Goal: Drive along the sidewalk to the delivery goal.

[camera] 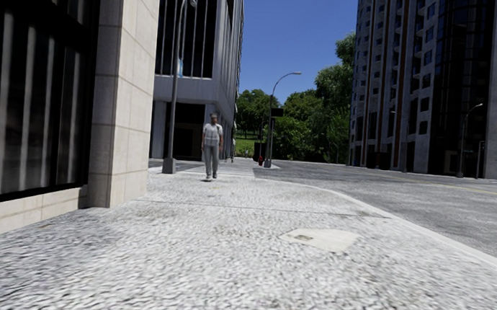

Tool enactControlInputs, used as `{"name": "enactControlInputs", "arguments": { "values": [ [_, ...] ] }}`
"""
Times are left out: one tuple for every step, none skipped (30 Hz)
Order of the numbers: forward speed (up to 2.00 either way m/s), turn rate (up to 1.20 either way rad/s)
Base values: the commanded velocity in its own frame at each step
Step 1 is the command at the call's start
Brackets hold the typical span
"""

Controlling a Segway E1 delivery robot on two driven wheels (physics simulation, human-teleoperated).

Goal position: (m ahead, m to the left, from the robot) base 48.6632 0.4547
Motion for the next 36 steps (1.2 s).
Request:
{"name": "enactControlInputs", "arguments": {
  "values": [
    [1.49,0.00],
    [1.49,0.00],
    [1.49,0.00],
    [1.49,0.00],
    [1.49,0.00],
    [1.49,0.00],
    [1.49,0.00],
    [1.49,0.00],
    [1.49,0.00],
    [1.49,0.00],
    [1.49,0.00],
    [1.50,0.00],
    [1.51,0.00],
    [1.51,0.00],
    [1.77,0.00],
    [2.00,0.00],
    [2.00,0.00],
    [2.00,0.00],
    [2.00,0.00],
    [2.00,0.00],
    [2.00,0.00],
    [2.00,0.00],
    [2.00,0.00],
    [2.00,0.00],
    [2.00,0.00],
    [2.00,0.00],
    [1.98,0.00],
    [1.94,0.00],
    [1.89,-0.34],
    [1.89,-0.34],
    [1.86,-0.61],
    [1.86,-0.88],
    [1.85,-1.02],
    [1.84,-1.20],
    [1.84,-1.20],
    [1.84,-1.20]
  ]
}}
